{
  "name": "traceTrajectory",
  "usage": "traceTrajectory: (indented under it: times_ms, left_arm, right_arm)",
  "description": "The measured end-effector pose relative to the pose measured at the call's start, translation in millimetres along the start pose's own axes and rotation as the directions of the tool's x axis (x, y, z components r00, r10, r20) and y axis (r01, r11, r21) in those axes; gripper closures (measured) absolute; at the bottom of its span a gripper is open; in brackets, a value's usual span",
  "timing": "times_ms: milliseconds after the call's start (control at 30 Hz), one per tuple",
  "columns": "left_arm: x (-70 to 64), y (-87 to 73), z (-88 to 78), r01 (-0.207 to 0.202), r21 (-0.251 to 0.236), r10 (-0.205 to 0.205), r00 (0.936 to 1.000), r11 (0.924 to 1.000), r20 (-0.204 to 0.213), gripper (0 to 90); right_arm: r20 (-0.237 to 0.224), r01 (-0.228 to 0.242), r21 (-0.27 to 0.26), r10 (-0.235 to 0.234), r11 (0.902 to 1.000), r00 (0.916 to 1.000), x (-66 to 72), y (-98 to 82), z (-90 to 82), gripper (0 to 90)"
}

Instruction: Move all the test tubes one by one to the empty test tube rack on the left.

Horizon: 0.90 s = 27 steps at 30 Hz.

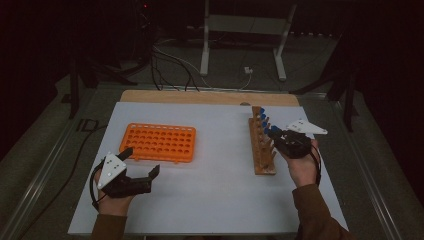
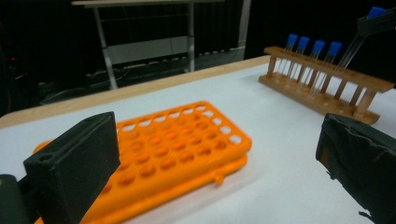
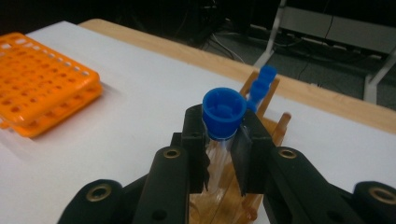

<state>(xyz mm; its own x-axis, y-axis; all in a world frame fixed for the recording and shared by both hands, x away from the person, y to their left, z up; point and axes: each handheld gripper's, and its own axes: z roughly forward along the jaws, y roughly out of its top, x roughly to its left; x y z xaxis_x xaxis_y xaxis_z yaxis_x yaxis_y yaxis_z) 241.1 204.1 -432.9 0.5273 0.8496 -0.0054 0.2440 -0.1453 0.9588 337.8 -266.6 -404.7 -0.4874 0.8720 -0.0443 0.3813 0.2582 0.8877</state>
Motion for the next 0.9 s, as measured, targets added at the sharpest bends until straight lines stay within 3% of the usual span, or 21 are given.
traceTrajectory:
  times_ms: [233,433,900]
  left_arm:
    - [-12.2,23.1,24.2,-0.038,0.000,0.038,0.9985,0.9993,0.040,0.2]
    - [-27.6,35.4,53.4,-0.059,0.006,0.059,0.9948,0.9982,0.084,1.9]
    - [-78.2,41.2,120.1,-0.096,0.073,0.079,0.9744,0.9926,0.211,7.6]
  right_arm:
    - [-0.007,0.038,-0.031,-0.038,0.9988,0.9992,5.2,17.0,-13.5,76.6]
    - [-0.061,0.055,-0.034,-0.057,0.9979,0.9965,18.4,25.4,-12.6,76.6]
    - [-0.192,0.052,-0.019,-0.054,0.9985,0.9798,55.1,27.9,7.1,76.6]
